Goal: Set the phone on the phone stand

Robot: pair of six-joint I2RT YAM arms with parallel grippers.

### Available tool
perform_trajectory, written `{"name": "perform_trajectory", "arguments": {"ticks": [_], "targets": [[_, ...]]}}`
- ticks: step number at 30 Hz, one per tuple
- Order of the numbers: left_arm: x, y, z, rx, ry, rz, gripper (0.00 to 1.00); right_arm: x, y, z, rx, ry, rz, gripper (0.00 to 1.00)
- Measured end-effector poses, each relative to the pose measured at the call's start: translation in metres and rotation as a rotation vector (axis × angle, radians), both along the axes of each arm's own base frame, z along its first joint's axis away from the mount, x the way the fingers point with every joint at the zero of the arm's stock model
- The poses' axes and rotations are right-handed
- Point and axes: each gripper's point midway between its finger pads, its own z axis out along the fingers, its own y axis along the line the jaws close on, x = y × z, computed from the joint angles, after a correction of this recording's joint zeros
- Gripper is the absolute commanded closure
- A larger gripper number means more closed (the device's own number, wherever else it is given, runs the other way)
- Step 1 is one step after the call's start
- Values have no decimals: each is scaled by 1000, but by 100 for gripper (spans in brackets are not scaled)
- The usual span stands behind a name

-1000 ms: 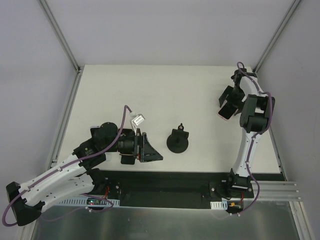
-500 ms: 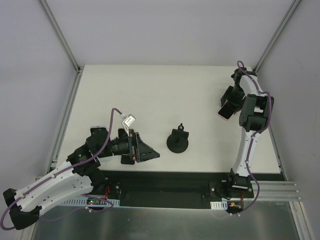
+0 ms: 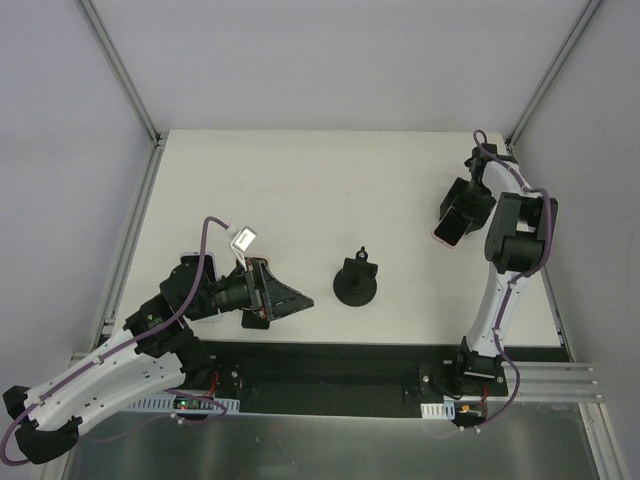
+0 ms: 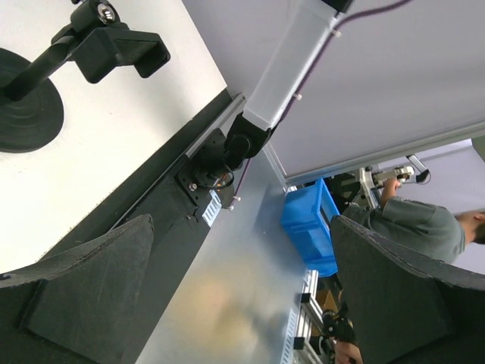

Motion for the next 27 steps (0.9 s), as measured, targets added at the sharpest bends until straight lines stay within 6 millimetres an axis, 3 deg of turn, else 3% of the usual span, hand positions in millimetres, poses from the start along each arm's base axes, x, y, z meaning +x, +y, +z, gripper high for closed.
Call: {"name": "perform_trajectory", "arguments": {"ticks": [8,13,17,20,25,27], "targets": [[2,0,-4,10,20,14,1,-57,37,11,56,-51,70,99],[8,-5,-4,33,34,21,1,-85,68,37,54,-178,153,99],[17,-13,3,49,43,35,1,-95,93,73,43,-353,235,99],[24,-20,13,59,41,41,1,-108,109,111,25,-519,297,99],[45,-35,32,81,17,63,1,-132,123,180,5,-764,368,99],[54,-41,36,91,13,71,1,-144,127,198,4,-823,396,99]]}}
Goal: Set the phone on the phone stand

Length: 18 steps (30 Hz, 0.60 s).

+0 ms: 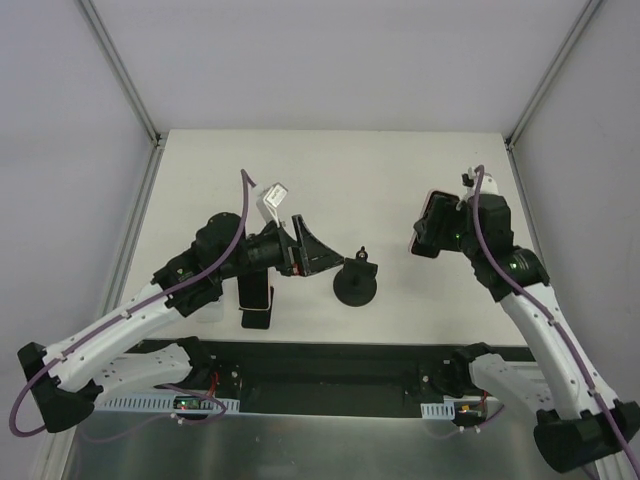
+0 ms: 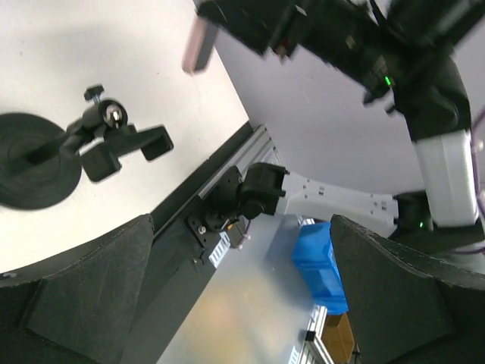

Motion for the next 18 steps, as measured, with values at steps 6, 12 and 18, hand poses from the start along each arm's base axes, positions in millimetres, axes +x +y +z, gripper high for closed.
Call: {"name": "perform_trajectory", "arguments": {"ticks": [6,12,18], "targets": [[25,-27,4,43,25,-25,9,-60,21,28,48,-87,170,99],[30,-62,-3,92,35,-103,9,-112,55,29,136,-56,396,99],[19,-91,-14,146,32,-173,15,-139,70,21,153,10,507,99]]}}
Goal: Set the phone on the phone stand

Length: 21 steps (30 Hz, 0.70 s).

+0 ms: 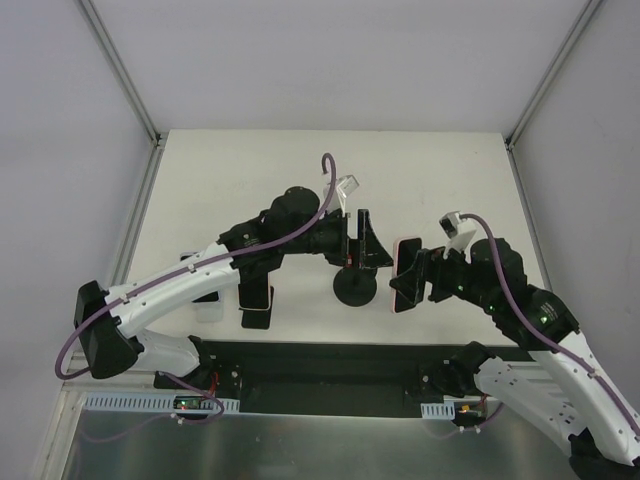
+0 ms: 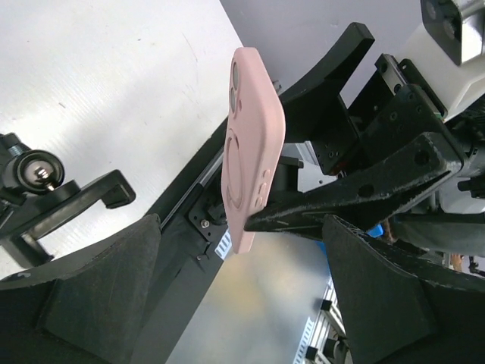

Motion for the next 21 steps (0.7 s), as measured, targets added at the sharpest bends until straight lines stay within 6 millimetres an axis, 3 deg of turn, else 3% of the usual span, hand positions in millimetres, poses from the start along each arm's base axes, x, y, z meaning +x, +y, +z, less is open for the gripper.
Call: {"name": "perform_trajectory", "arguments": {"ticks": [7,11,17,21], "targets": [[4,-28,-3,37,-28,-9,32,-6,1,0,15,14,0,99],[12,-41,-8,59,-40,-1,51,-8,1,-5,24,12,-14,99],[15,-63,-24,104,-23,-25,56,-6,-5,-9,15,-2,-47,99],[5,-71,-34,134,-5,-58,79,-2,-9,-9,0,-16,-76,99]]}}
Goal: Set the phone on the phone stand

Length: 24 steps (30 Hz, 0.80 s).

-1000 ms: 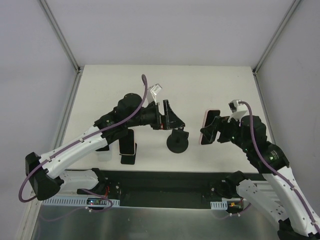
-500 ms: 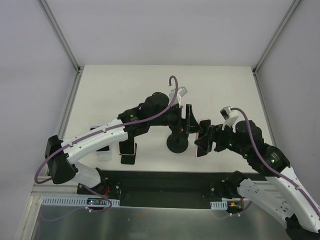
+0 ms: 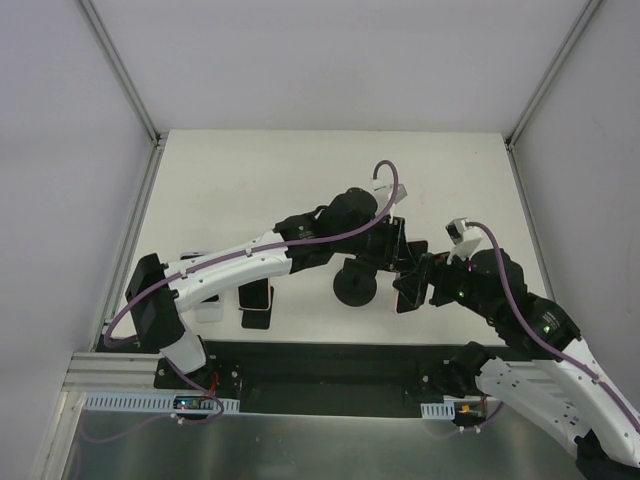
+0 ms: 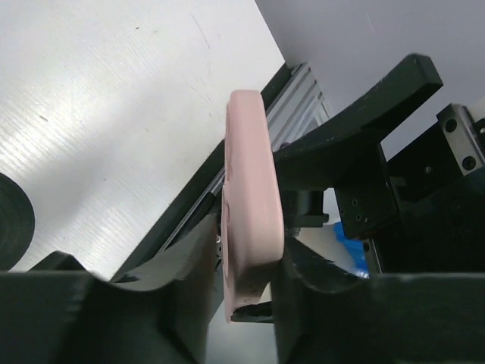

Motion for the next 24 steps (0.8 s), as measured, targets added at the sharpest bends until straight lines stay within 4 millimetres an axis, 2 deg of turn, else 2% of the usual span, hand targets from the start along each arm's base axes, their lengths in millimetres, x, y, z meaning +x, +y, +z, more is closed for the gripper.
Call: {"name": "perform_trajectory", "arguments": {"ticks": [1,2,4,5,8,9,11,14,17,21,22,24], "targets": [[-2,-2,0,2,0,-9,93,0,0,0,-2,-1,-2,99],[-2,-3,1,1,-4,-12,100,1,-1,0,-4,-3,-4,91],[-2,-1,-1,23,-16,-11,100,2,-1,0,-7,-9,-6,67],[-2,-1,-1,26,-19,-11,100,2,-1,0,-9,-9,-4,41],[-1,4,-2,44,-44,-11,100,1,3,-1,-18,-4,21,10],[-2,7,-1,46,-60,-13,100,1,5,-1,-20,-4,34,6],[-5,17,4,49,-110,-22,100,-4,9,2,-24,-6,79,0],[-14,54,19,47,-212,-22,100,-8,9,6,-45,-24,127,4],[-22,101,51,-4,-331,24,100,-10,4,5,-69,-23,128,4],[-33,164,103,-133,-485,132,100,-1,-5,-6,-135,19,56,0],[-36,181,116,-170,-520,166,100,2,-5,-8,-151,40,41,5],[-39,201,128,-207,-554,214,100,9,-1,-11,-181,82,20,23]]}}
